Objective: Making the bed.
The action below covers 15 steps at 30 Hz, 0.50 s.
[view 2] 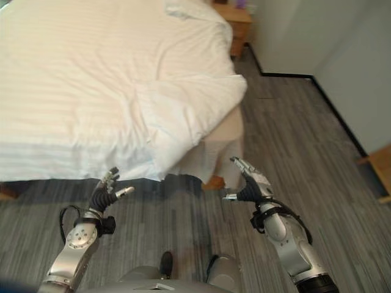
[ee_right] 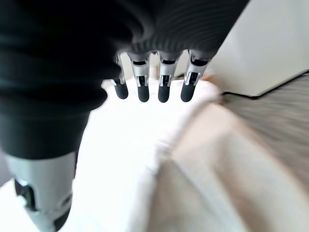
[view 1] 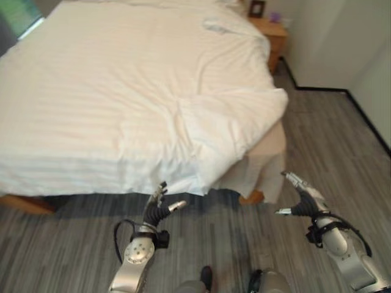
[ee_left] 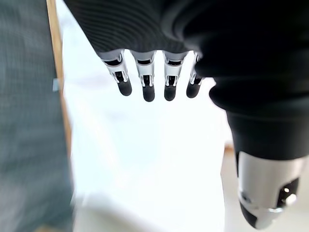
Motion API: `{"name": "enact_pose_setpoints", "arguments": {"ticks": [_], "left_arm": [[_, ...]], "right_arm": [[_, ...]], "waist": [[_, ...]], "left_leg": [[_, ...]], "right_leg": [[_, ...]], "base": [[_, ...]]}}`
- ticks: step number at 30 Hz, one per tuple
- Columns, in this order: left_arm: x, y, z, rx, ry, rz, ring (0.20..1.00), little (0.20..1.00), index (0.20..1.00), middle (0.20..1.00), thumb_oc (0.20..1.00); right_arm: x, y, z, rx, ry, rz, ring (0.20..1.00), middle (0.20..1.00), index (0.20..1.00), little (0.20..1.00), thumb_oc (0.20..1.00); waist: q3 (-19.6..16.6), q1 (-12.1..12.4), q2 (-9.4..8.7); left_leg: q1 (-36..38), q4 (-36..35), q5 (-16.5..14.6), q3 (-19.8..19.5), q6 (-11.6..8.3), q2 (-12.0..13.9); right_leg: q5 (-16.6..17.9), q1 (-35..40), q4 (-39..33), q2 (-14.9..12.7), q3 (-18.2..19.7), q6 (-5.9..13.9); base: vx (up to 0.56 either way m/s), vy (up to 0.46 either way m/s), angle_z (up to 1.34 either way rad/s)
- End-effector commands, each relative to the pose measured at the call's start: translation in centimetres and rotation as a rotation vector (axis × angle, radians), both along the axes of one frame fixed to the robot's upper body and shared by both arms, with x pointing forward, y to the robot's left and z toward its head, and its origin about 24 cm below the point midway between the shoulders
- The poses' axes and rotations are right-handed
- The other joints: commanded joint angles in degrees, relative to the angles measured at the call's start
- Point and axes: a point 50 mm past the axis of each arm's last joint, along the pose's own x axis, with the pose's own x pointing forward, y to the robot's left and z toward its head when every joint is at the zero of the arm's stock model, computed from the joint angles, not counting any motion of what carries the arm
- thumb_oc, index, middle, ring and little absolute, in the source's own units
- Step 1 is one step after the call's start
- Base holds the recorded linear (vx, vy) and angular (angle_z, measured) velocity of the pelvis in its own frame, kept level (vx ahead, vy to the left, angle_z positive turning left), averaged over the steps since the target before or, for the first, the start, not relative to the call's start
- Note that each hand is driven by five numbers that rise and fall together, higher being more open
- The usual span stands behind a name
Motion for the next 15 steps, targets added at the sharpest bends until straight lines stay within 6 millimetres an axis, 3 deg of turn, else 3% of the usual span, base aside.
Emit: {"name": "enact_pose_setpoints", "arguments": {"ticks": [1, 4, 5, 7, 10, 12, 13, 14, 15], "left_arm": [[1.2, 0.4, 4.0, 0.053, -0.198, -0.009, 1.0, 1.0, 1.0, 1.0, 1.0], [2.2, 1.1, 6.1, 0.099, -0.29, 0.015, 1.0, 1.0, 1.0, 1.0, 1.0], [2.2, 1.1, 6.1, 0.099, -0.291, 0.016, 1.0, 1.0, 1.0, 1.0, 1.0], [2.8, 2.0, 7.9, 0.181, -0.365, 0.046, 1.0, 1.0, 1.0, 1.0, 1.0], [3.0, 2.3, 8.4, 0.17, -0.398, 0.077, 1.0, 1.0, 1.0, 1.0, 1.0], [3.6, 2.8, 8.6, 0.15, -0.401, 0.106, 1.0, 1.0, 1.0, 1.0, 1.0], [3.6, 2.8, 8.6, 0.149, -0.401, 0.106, 1.0, 1.0, 1.0, 1.0, 1.0], [4.5, 2.9, 8.2, 0.148, -0.372, 0.132, 1.0, 1.0, 1.0, 1.0, 1.0], [4.6, 2.9, 8.2, 0.148, -0.374, 0.132, 1.0, 1.0, 1.0, 1.0, 1.0]], "right_arm": [[0.8, -0.3, 2.4, -0.009, -0.111, 0.007, 1.0, 1.0, 1.0, 1.0, 1.0], [0.4, -0.7, 1.6, -0.02, -0.078, -0.008, 1.0, 1.0, 1.0, 1.0, 1.0], [0.4, -0.7, 1.6, -0.02, -0.078, -0.008, 1.0, 1.0, 1.0, 1.0, 1.0], [-0.1, -0.7, 0.6, -0.02, -0.029, -0.007, 1.0, 1.0, 1.0, 1.0, 1.0], [-0.4, -0.8, 0.3, -0.044, -0.003, 0.011, 1.0, 1.0, 1.0, 1.0, 1.0], [-0.6, -1.0, 0.2, -0.03, 0.033, 0.037, 1.0, 1.0, 1.0, 1.0, 1.0], [-0.5, -1.0, 0.2, -0.03, 0.033, 0.037, 1.0, 1.0, 1.0, 1.0, 1.0], [-0.6, -0.9, 0.1, -0.034, 0.054, 0.058, 1.0, 1.0, 1.0, 1.0, 1.0], [-0.6, -1.0, 0.2, -0.034, 0.052, 0.057, 1.0, 1.0, 1.0, 1.0, 1.0]], "waist": [[0.5, -0.9, -1.95], [-0.3, -2.2, -1.75], [-0.3, -2.3, -1.75], [-1.6, -2.9, -1.91], [-2.6, -3.7, -0.75], [-3.6, -4.5, 0.69], [-3.5, -4.5, 0.79], [-2.4, -4.7, 1.06], [-2.3, -4.8, 1.07]], "left_leg": [[-3.6, -0.8, -0.5, 1.7, -6.44, 5.1], [-1.9, -0.8, -1.7, -0.7, -7.79, 6.2], [-1.9, -0.8, -1.7, -0.7, -7.8, 6.2], [0.2, -0.8, -2.6, -0.7, -8.81, 8.0], [1.0, -0.8, -2.2, -0.3, -9.81, 9.9], [1.8, -0.8, 0.7, 0.3, -11.17, 12.4], [1.9, -0.8, 0.7, 0.3, -11.27, 12.5], [-1.0, 5.7, 3.4, 0.5, -11.94, 13.2], [-1.5, 6.4, 3.1, 0.2, -11.97, 13.1]], "right_leg": [[8.7, 6.4, -11.6, 0.5, 3.6, 0.39], [12.1, 6.2, -14.5, -0.6, 6.2, 1.36], [12.1, 6.2, -14.5, -0.6, 6.2, 1.36], [11.2, 7.8, -14.0, -0.6, 6.4, 1.13], [10.9, 9.3, -15.2, 0.7, 6.1, 0.41], [8.8, 11.1, -16.0, 2.8, 5.3, -0.92], [8.7, 11.2, -16.0, 2.9, 5.3, -1.01], [7.1, 12.4, -16.0, 3.5, 4.5, -1.95], [7.1, 12.3, -16.0, 3.4, 4.3, -1.98]], "base": [[0.31, -0.183, 0.94], [0.24, -0.164, 1.04], [0.3, -0.269, 0.86], [0.31, -0.306, 0.56], [0.25, -0.241, 0.06], [0.24, -0.266, -0.3], [0.12, -0.269, -0.28], [0.04, -0.181, -0.35], [0.04, -0.286, -0.41]]}}
